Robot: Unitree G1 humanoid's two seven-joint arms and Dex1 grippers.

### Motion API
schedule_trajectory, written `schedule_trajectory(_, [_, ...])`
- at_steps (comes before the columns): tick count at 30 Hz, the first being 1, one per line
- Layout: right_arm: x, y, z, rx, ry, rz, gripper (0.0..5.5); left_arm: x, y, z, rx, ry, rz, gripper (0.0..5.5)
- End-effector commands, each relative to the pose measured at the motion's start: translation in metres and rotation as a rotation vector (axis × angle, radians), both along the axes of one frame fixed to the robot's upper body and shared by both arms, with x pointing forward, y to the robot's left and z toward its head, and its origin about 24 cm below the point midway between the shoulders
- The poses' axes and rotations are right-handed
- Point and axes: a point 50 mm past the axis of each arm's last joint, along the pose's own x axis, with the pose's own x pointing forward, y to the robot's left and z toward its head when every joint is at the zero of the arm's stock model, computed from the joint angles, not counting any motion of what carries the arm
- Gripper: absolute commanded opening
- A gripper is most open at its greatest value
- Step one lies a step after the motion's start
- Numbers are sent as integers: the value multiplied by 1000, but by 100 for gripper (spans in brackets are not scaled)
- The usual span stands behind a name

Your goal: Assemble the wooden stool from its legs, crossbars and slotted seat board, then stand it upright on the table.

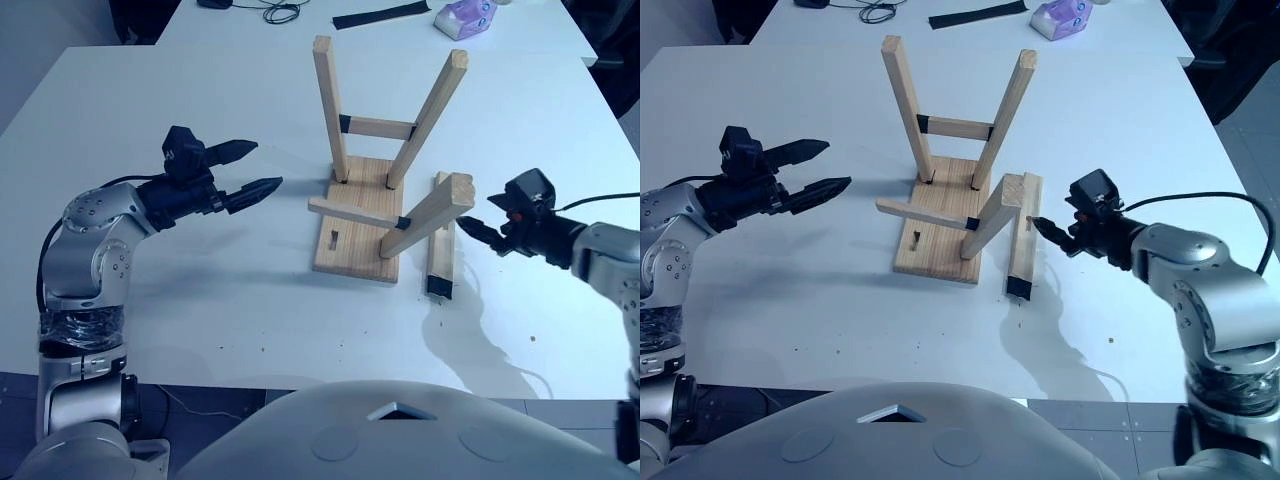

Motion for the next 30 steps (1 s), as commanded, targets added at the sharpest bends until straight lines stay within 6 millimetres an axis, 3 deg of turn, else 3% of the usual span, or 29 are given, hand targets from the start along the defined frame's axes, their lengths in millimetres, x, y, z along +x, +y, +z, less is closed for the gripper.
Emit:
schedule_trajectory(1, [-21,31,-22,39,117,-105,389,-1,2,-2,4,3,46,408])
schedule_trajectory(6, [-18,41,-35,30,159,-170,389,-2,-7,-5,-9,2,50,408])
schedule_trajectory(12, [-14,31,-43,-60,162,-233,389,-4,-8,-8,-14,8,60,408])
schedule_trajectory(18, [-17,22,-71,-126,218,-269,389,-2,-8,-6,-27,2,69,408])
schedule_trajectory(22, [-21,16,-77,-152,215,-270,389,0,-2,0,-32,-11,94,408])
schedule_trajectory(30, [-14,13,-71,-122,149,-260,277,17,17,20,-106,-48,251,408])
